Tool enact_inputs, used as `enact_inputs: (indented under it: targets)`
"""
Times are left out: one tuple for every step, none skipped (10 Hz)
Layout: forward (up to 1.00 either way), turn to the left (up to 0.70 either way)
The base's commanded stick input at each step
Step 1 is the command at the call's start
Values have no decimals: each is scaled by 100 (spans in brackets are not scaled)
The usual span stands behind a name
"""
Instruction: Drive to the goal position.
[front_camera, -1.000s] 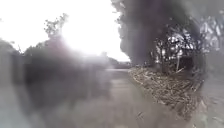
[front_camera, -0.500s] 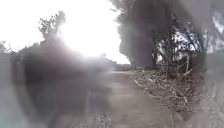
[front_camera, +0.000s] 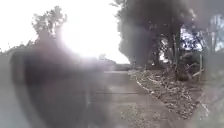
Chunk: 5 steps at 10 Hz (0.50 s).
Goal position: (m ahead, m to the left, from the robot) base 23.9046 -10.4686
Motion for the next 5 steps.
enact_inputs:
  targets:
    - [100,0]
    - [100,0]
    - [100,0]
    - [100,0]
    - [100,0]
